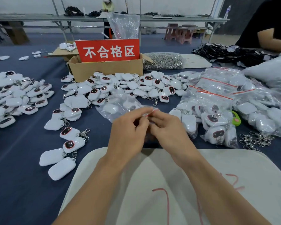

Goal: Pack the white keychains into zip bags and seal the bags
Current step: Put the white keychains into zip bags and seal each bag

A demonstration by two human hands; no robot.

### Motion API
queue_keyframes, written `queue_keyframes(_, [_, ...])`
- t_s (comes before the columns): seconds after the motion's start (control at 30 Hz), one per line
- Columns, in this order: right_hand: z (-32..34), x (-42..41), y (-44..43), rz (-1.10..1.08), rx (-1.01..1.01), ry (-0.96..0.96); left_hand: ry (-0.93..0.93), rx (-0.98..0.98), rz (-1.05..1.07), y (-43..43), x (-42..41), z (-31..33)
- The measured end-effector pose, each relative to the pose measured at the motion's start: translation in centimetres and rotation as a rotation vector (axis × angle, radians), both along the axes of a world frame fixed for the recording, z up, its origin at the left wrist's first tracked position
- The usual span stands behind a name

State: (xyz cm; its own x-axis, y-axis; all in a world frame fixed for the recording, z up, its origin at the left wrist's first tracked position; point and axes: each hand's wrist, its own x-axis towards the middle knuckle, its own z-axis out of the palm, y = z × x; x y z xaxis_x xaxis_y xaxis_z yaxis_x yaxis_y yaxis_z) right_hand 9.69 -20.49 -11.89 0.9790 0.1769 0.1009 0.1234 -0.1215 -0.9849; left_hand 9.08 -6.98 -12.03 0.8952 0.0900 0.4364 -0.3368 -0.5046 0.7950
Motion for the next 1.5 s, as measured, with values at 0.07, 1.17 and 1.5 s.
queue_keyframes(0.07, [0.0, 0.1, -0.1, 0.01, 0.074, 0.012, -0.011, -0.052, 0.076, 0.2, 0.1, 0.0])
queue_keyframes(1.17, [-2.0, 5.4, 1.7, -0.091, -0.557, -0.14, 0.383, 0.602, 0.48, 2.6, 1.6, -1.2])
queue_keyframes(1.5, [-1.5, -0.5, -0.9, -0.305, -0.059, -0.154, 0.185, 0.122, 0.108, -1.9, -0.9, 0.0])
